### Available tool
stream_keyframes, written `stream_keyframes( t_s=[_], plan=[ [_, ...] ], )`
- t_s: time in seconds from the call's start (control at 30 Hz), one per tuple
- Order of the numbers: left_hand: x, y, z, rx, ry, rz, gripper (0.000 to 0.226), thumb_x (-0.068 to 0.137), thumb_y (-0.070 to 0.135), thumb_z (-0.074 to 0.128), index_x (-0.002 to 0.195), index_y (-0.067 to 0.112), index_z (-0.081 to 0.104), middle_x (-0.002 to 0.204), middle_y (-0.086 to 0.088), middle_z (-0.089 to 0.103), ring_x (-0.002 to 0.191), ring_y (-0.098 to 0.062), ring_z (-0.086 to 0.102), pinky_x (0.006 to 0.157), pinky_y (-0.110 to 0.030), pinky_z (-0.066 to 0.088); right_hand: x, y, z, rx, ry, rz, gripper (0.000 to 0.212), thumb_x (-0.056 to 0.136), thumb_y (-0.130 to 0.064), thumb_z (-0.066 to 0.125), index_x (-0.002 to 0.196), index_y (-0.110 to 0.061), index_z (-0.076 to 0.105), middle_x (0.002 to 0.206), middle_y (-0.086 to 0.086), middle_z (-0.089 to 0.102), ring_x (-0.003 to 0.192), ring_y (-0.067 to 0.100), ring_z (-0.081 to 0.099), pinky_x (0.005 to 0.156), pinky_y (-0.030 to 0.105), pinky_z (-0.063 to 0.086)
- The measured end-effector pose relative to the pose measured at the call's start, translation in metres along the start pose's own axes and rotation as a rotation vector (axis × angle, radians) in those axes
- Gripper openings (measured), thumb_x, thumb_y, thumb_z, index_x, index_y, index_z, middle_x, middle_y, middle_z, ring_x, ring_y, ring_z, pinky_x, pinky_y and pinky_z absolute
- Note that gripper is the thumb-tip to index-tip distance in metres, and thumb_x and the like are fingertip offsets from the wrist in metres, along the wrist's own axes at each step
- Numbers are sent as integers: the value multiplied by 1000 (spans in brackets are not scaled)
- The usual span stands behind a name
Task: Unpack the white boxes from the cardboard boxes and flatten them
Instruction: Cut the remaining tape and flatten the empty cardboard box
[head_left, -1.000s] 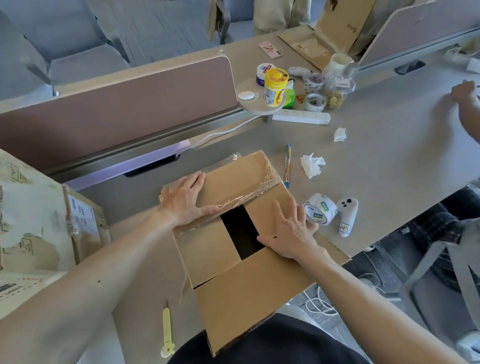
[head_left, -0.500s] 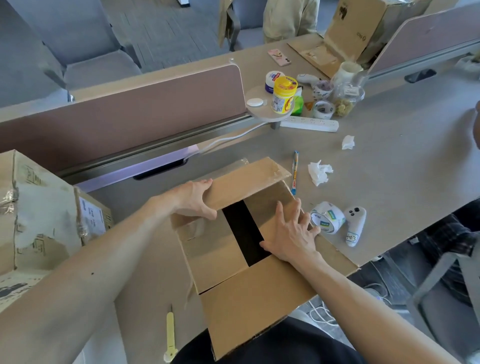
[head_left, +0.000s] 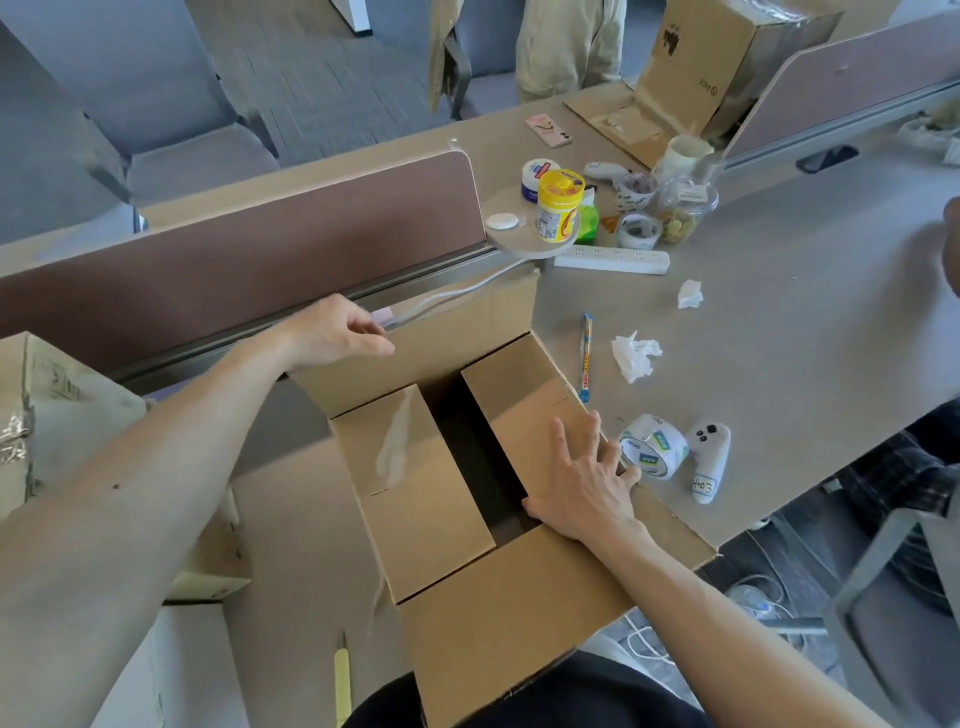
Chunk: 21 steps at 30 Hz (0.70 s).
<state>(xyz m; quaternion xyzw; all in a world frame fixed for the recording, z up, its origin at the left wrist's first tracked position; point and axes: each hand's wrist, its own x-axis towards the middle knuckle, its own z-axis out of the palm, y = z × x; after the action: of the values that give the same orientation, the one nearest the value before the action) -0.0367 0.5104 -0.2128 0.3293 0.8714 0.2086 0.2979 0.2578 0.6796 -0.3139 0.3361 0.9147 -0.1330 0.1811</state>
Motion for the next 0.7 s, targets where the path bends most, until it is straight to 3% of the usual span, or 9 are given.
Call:
stream_keyframes(
  t_s=[0.07, 0.17, 0.27, 0.33, 0.43, 0.5, 0.6, 0.7],
  plan=[
    [7, -5, -3, 185, 208, -16, 28, 89, 47, 67, 89, 20, 74, 87, 11, 73, 84, -18, 64, 70, -30, 45, 0, -1, 0, -5, 9, 2, 109, 70, -57, 65, 151, -29, -2, 155, 17, -16, 136, 48, 15, 103, 65, 26],
    [18, -23, 16, 395, 401, -133, 42, 96, 46, 57, 124, 15, 64, 119, -9, 68, 112, -35, 60, 91, -44, 49, 0, -1, 0, 2, 22, -2, 108, 68, -56, 65, 150, -30, 0, 155, 17, -12, 134, 47, 19, 103, 64, 30],
    [25, -36, 53, 458, 376, -234, 61, 102, 40, 45, 153, 10, 28, 161, -8, 27, 148, -27, 24, 115, -56, 24, 0, 1, -1, -6, 19, -6, 109, 67, -57, 63, 150, -30, -2, 155, 17, -12, 134, 47, 20, 102, 61, 33],
    [26, -44, 78, 388, 293, -301, 61, 105, 39, 35, 156, 11, 15, 166, -6, 9, 151, -26, 9, 116, -63, 15, -1, 3, -3, -14, 3, -13, 109, 67, -59, 61, 151, -31, -2, 155, 16, -12, 134, 47, 21, 102, 59, 34],
    [23, -53, 111, 198, 204, -350, 61, 105, 46, 19, 155, 12, 17, 164, -9, 12, 148, -33, 11, 111, -68, 20, -3, 6, -10, 24, -5, -43, 106, 66, -62, 60, 149, -34, 1, 154, 13, -4, 132, 44, 27, 100, 55, 37],
    [19, -51, 124, 133, 190, -374, 78, 97, 65, 17, 156, 13, 15, 164, -10, 12, 149, -35, 8, 113, -66, 20, -2, 11, -17, 94, -5, -91, 100, 65, -67, 59, 144, -37, 5, 149, 8, 7, 126, 41, 35, 97, 54, 41],
    [10, -40, 127, 68, 156, -442, 123, 64, 99, 23, 158, 21, 6, 166, -2, -1, 152, -30, -5, 113, -70, 14, 2, 25, -28, 166, -60, -175, 99, 68, -76, 51, 146, -39, 4, 144, 1, 17, 120, 36, 44, 94, 49, 47],
    [3, -20, 129, 44, 139, -512, 136, 52, 102, 41, 157, 27, -2, 166, 0, -13, 151, -30, -14, 109, -78, 6, 5, 39, -43, 260, -136, -246, 97, 74, -75, 47, 151, -36, 3, 144, -3, 27, 125, 32, 45, 95, 41, 43]
  ],
)
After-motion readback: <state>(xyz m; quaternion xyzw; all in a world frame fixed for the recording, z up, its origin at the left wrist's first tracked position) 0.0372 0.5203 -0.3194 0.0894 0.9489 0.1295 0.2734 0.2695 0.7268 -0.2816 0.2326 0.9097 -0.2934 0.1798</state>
